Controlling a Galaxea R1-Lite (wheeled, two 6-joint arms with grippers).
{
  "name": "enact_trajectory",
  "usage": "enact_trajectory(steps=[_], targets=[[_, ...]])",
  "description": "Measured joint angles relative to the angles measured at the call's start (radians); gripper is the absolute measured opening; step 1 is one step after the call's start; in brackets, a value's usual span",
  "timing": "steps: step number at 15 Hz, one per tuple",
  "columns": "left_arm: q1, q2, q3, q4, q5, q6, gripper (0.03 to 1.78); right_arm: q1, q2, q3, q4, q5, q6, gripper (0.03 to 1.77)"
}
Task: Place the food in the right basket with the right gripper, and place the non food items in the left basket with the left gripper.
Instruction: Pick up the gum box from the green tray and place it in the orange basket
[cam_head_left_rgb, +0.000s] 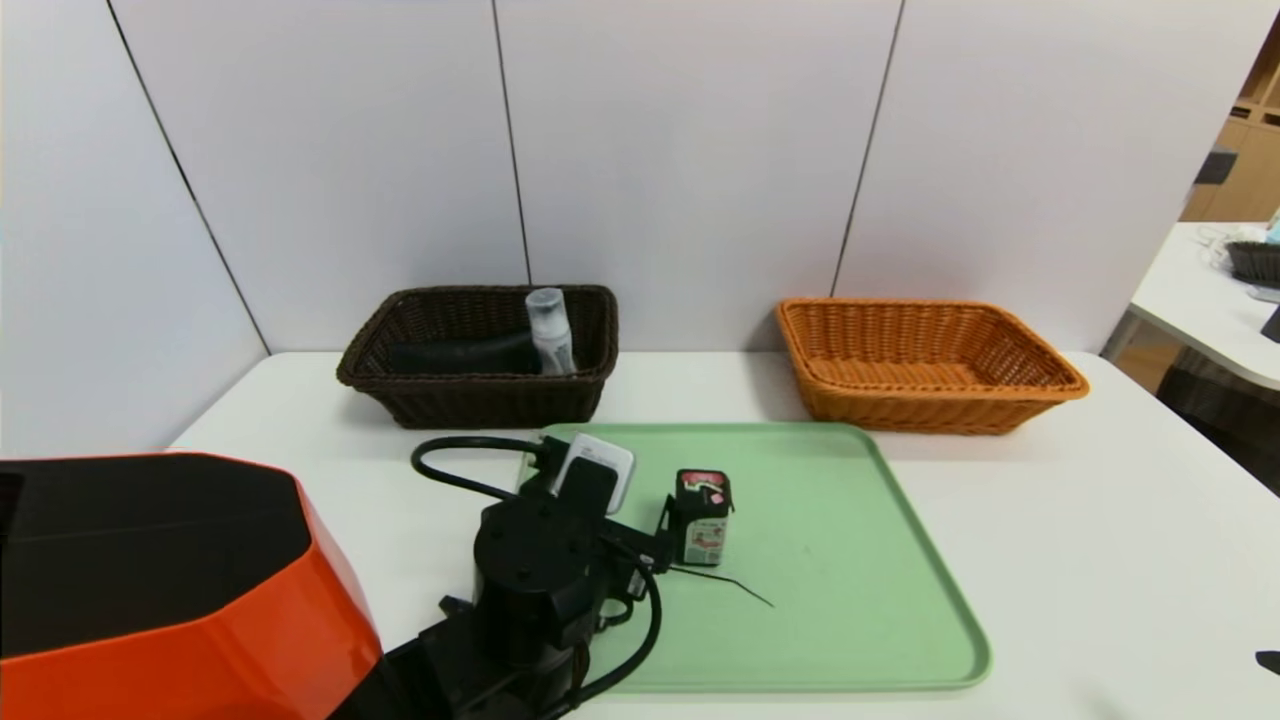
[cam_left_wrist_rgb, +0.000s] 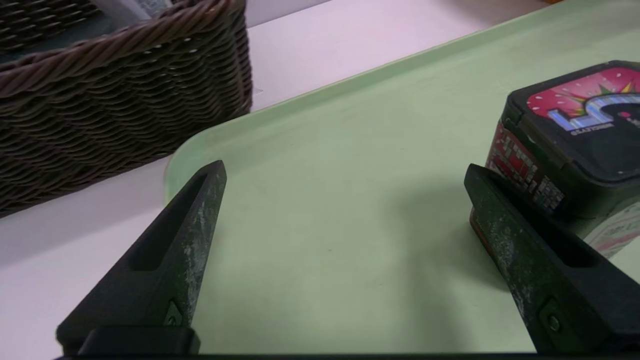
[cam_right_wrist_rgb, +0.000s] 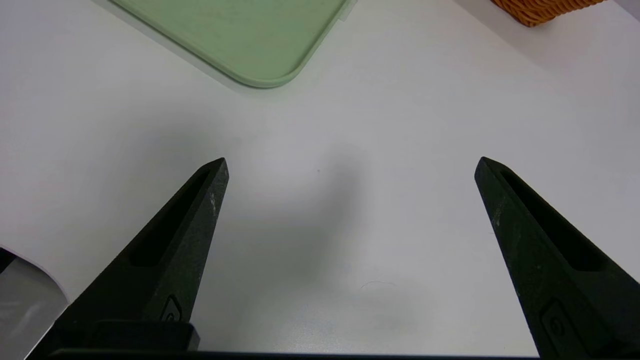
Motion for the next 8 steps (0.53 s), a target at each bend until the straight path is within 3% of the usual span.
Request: enact_trajectory(steps=[8], targets=[[-0.072, 0.08, -0.131, 0.0, 0.014, 0.074, 1.69, -0.006, 0.005, -0.002, 0.0, 0.0, -0.004, 1.7]])
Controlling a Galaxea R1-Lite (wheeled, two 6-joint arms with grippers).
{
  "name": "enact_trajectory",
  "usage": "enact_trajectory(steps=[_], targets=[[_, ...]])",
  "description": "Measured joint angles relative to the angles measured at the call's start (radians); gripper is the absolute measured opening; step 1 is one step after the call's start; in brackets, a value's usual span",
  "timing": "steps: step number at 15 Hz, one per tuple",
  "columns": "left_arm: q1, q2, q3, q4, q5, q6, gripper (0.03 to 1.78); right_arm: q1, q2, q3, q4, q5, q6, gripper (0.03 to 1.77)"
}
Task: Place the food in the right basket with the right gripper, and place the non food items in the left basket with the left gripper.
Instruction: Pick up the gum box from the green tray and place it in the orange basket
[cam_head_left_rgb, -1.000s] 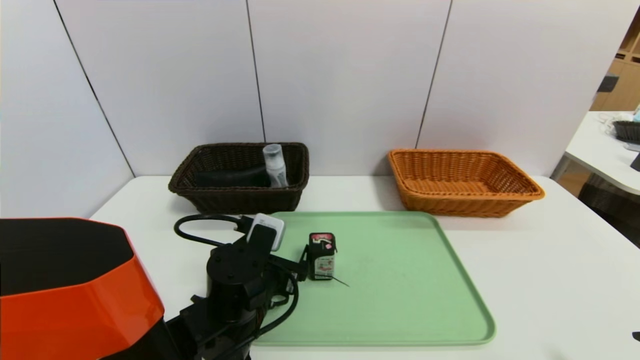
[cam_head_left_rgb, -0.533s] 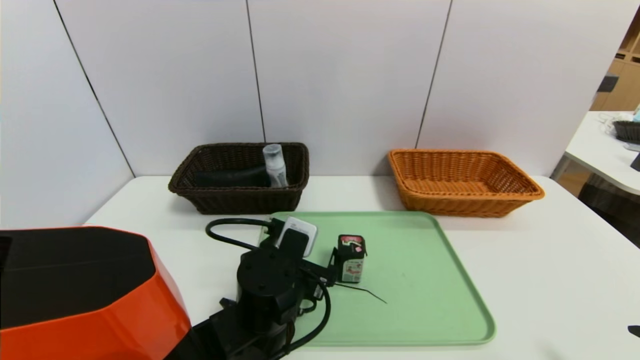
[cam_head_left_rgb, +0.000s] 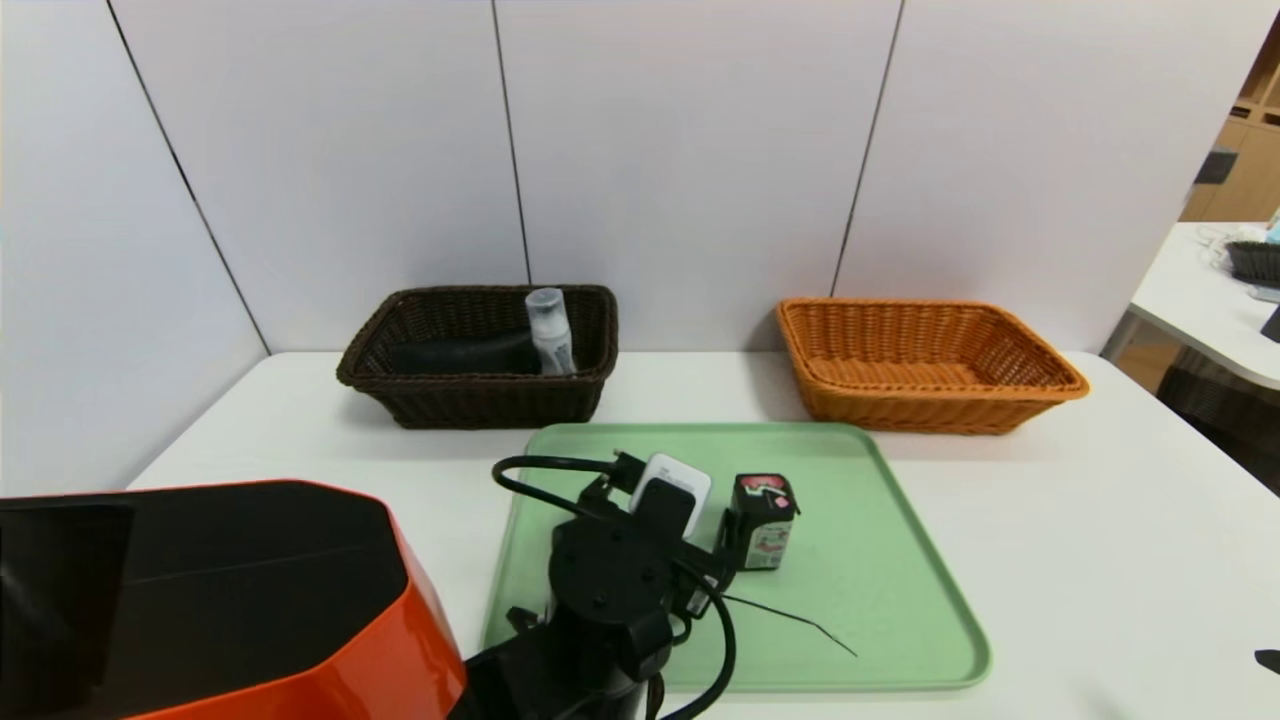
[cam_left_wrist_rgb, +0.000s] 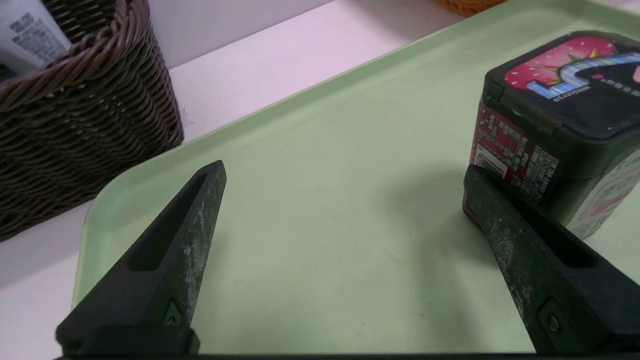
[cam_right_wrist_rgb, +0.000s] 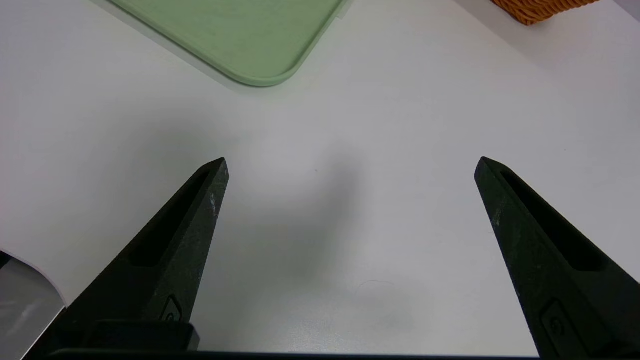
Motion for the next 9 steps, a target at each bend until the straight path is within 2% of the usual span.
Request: enact_trajectory(steps=[3, 9], targets=[[-0.008, 0.017, -0.061, 0.023, 0.001, 0.027, 1.69, -0.001, 0.0, 0.0, 0.0, 0.0, 0.0, 1.7], [-0.087, 0.04, -0.086, 0.039, 0.009, 0.037, 1.69, -0.001, -0.001, 0.001, 0.0, -0.001, 0.003, 1.7]])
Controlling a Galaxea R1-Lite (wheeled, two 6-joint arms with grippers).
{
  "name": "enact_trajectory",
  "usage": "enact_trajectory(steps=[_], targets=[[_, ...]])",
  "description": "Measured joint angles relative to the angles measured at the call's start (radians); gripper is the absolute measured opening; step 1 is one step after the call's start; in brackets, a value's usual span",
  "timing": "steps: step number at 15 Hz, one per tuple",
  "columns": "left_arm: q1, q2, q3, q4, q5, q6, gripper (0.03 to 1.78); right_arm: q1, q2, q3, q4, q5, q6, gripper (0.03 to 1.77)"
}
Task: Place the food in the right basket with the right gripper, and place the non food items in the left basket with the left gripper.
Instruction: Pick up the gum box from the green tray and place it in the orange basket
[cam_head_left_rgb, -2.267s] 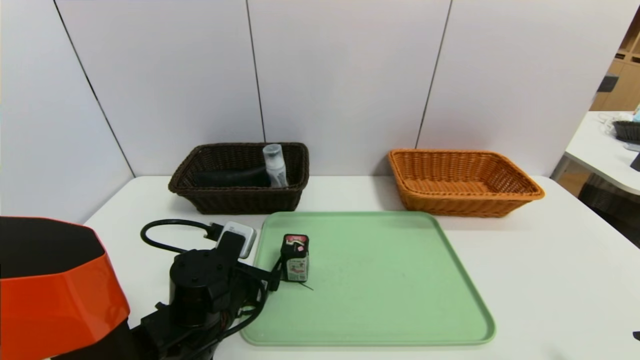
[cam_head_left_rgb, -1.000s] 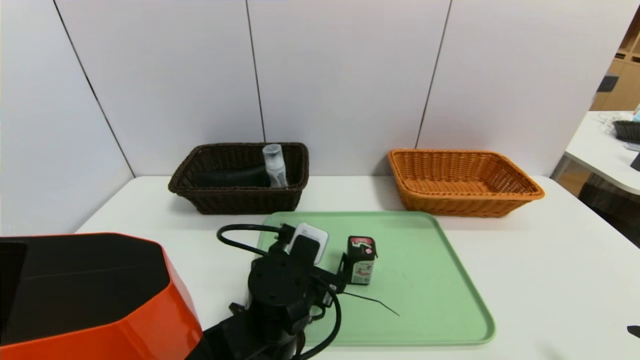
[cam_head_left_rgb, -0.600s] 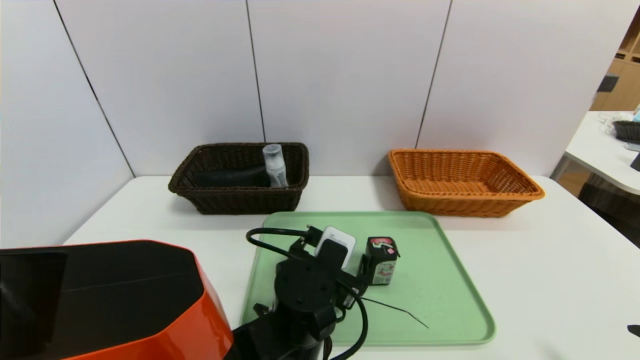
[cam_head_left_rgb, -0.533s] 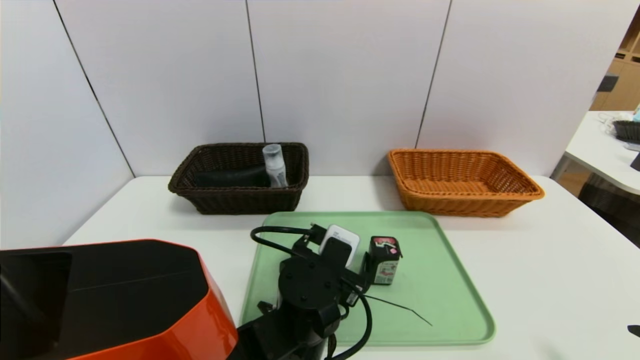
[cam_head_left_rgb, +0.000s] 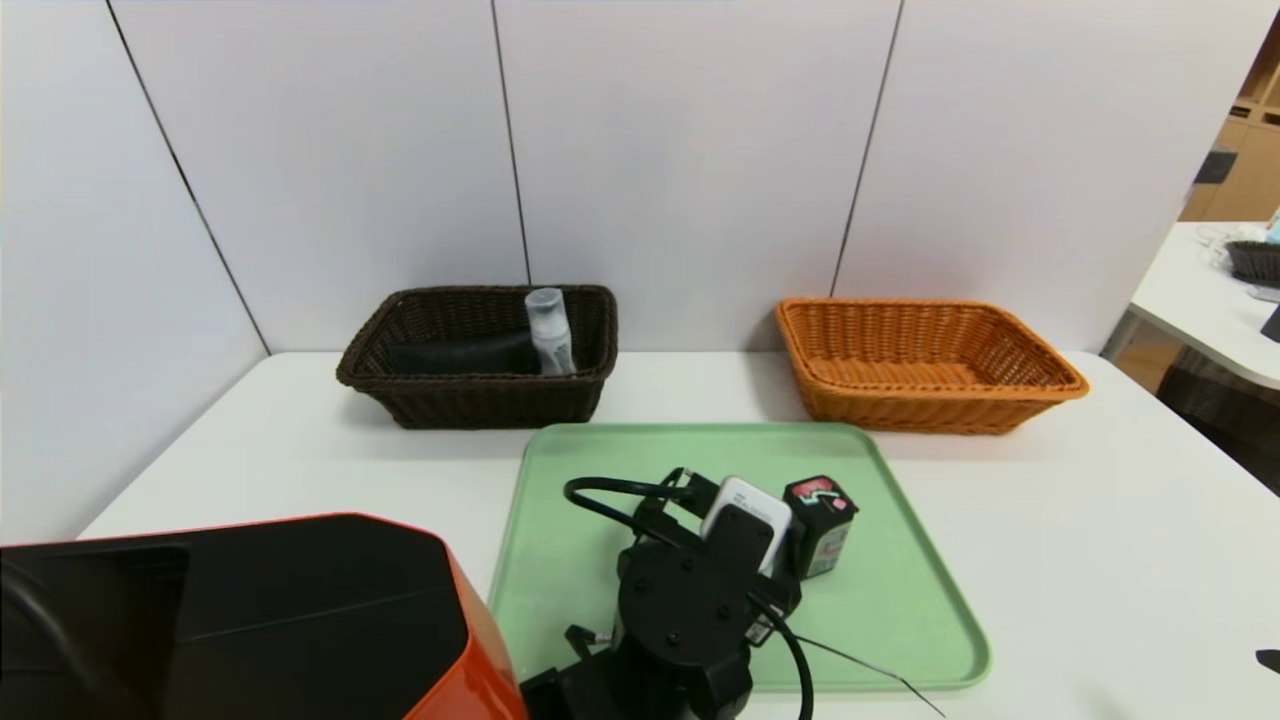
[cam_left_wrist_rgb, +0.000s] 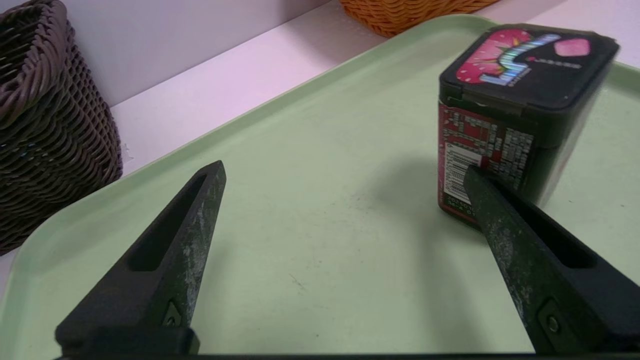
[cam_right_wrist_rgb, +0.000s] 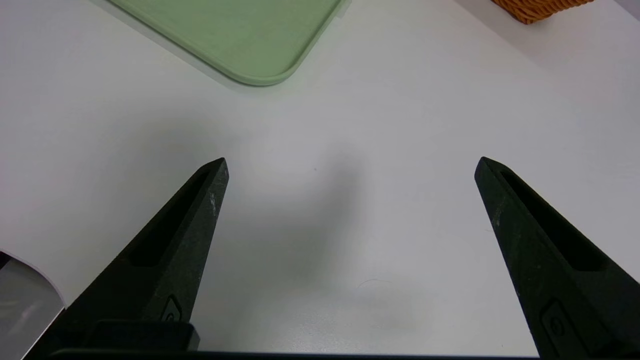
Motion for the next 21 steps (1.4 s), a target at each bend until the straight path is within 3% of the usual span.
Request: enact_trajectory(steps=[4, 10, 15, 21], targets=[[0.026, -0.074, 0.053, 0.041, 0.001, 0.001, 1.69, 0.0, -0.003, 0.001, 0.0, 0.001, 0.0, 1.7], [0.139, -0.387, 0.277, 0.223, -0.006, -0.008, 1.69, 0.001, 0.003, -0.003, -0.001, 0.001, -0.001, 1.7], [0.224, -0.626, 0.469, 0.247, 0.009, -0.008, 1.69, 0.0, 0.008, -0.004, -0.013, 0.002, -0.007, 1.7], [0.331, -0.827, 0.557, 0.316, 0.033, -0.007, 1.69, -0.001, 0.013, -0.002, -0.023, 0.001, -0.008, 1.7]])
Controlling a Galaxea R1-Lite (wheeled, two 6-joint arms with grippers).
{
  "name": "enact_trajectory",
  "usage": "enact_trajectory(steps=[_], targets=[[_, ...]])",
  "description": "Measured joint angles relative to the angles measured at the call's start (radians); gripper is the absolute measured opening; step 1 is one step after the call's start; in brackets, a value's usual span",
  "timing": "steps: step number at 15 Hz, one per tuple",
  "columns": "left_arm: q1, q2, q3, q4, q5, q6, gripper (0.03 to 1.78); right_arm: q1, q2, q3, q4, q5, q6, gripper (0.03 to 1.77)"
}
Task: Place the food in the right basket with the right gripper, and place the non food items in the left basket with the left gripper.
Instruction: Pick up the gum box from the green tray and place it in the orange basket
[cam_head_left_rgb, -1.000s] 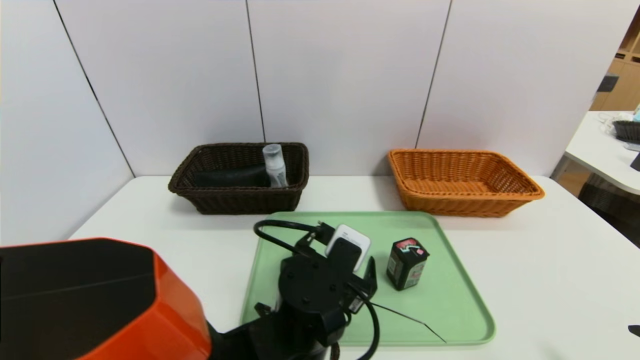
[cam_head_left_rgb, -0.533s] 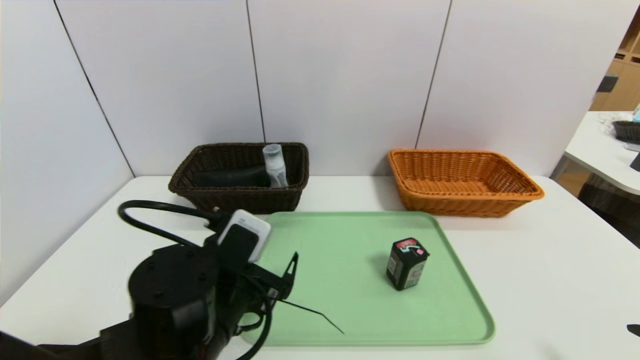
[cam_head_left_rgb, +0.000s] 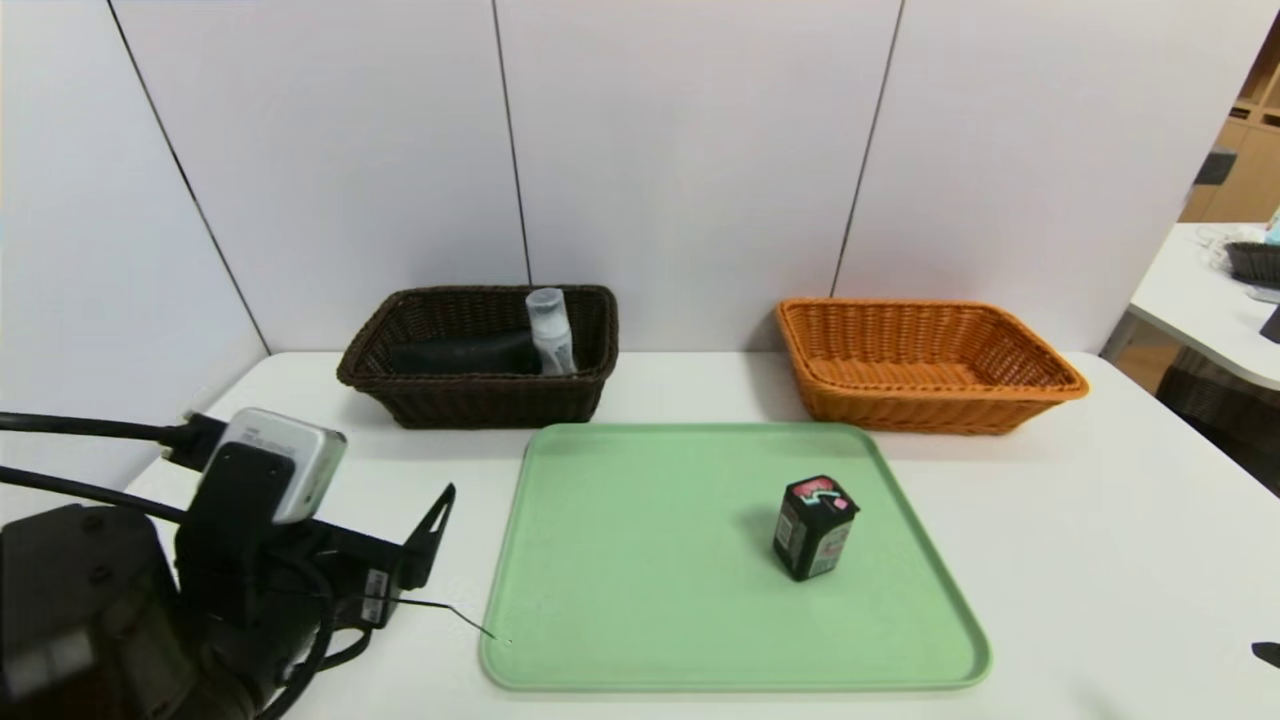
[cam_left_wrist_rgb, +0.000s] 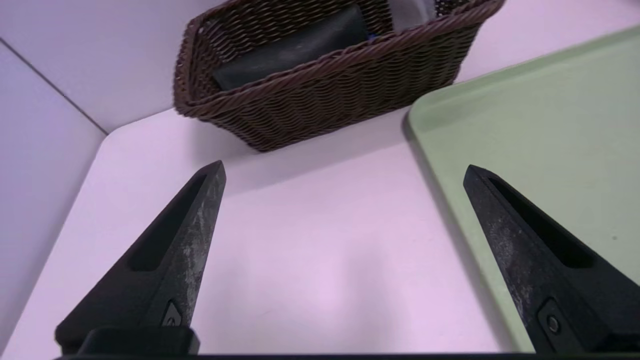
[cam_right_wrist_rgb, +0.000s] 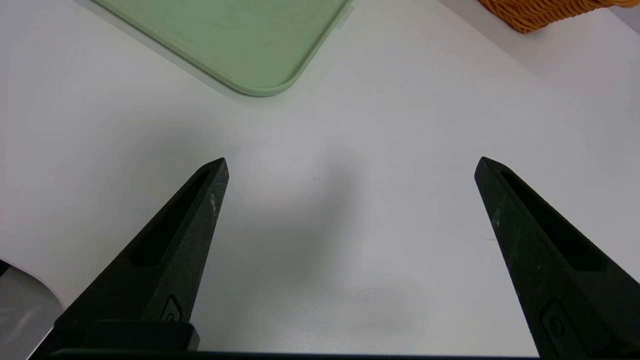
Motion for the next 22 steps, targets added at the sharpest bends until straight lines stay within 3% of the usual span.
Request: enact_trajectory(steps=[3, 7, 9, 10, 14, 22], targets=[[0.021, -0.1, 0.01, 0.082, -0.015, 0.018, 1.69, 0.0, 0.004, -0.002, -0.001, 0.0, -0.003, 1.7], [0.019, -0.206, -0.003, 0.183, -0.171, 0.039, 1.69, 0.001, 0.019, -0.003, -0.022, 0.001, -0.017, 1.7], [-0.015, -0.253, -0.039, 0.288, -0.267, 0.025, 1.69, 0.001, 0.028, -0.001, -0.03, 0.012, -0.016, 1.7], [-0.046, -0.263, -0.053, 0.294, -0.282, 0.008, 1.69, 0.0, 0.03, 0.001, -0.03, 0.022, -0.016, 1.7], [-0.171, -0.241, -0.076, 0.243, -0.308, -0.016, 1.69, -0.015, 0.043, -0.003, -0.066, 0.038, -0.014, 1.7], [-0.209, -0.225, -0.064, 0.254, -0.31, -0.015, 1.69, -0.011, 0.278, -0.236, -0.115, 0.083, 0.082, 1.7]])
